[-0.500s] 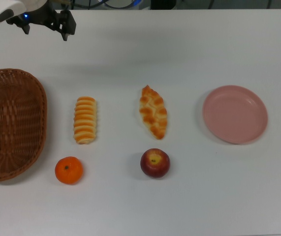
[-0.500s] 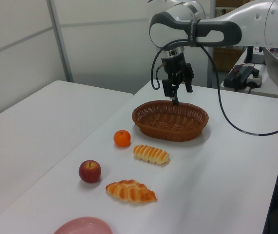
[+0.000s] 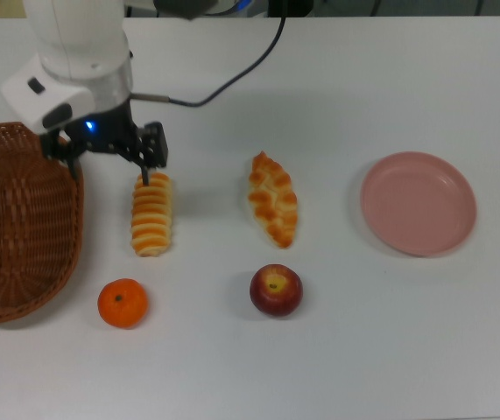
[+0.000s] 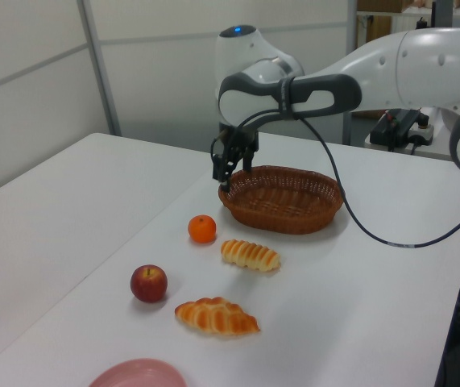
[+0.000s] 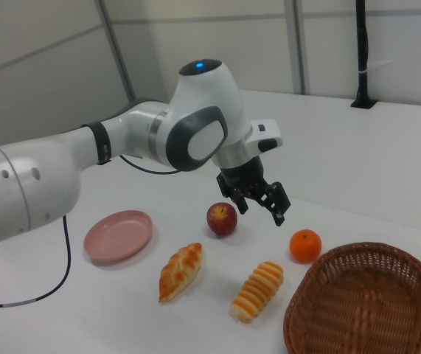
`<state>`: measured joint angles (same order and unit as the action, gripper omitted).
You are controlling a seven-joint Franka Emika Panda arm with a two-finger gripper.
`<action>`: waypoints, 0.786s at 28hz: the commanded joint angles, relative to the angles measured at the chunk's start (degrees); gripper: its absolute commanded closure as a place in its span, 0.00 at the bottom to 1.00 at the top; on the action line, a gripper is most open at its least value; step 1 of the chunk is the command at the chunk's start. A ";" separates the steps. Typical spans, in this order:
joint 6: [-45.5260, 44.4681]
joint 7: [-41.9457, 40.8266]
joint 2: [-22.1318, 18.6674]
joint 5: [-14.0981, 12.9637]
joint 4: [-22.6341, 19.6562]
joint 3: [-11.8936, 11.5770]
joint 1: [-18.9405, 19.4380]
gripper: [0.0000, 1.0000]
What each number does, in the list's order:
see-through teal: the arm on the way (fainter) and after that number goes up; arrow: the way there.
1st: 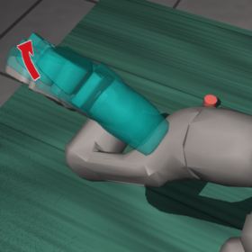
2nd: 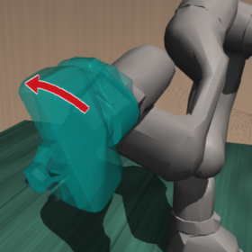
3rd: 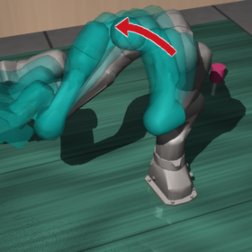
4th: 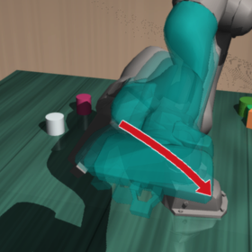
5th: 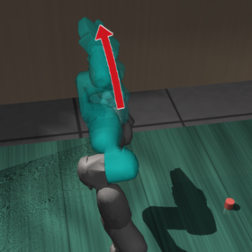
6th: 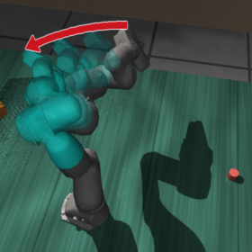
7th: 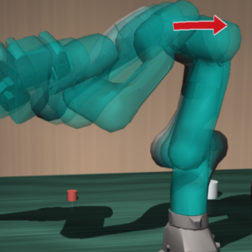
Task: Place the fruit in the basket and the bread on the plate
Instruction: 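Move the gripper down toward the orange beside the basket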
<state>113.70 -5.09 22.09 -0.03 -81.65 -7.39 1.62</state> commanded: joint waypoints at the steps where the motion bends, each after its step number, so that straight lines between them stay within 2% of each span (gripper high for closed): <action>1: 7.13 -0.01 2.25 -3.04 -0.09 0.62 -0.04 0.00; 5: 16.88 -0.01 6.30 -2.78 -0.18 1.93 -0.04 0.00; 7: 23.10 0.08 8.83 -2.34 -0.18 2.29 -0.04 0.00; 10: 27.87 0.60 11.31 -2.08 -0.18 2.29 0.22 0.00; 19: 34.91 1.57 16.14 -0.76 -0.18 2.20 0.23 0.00; 22: 37.90 1.57 17.20 0.47 -0.35 2.20 -0.04 0.00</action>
<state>147.66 -4.96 38.17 -1.55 -81.94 -5.04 1.72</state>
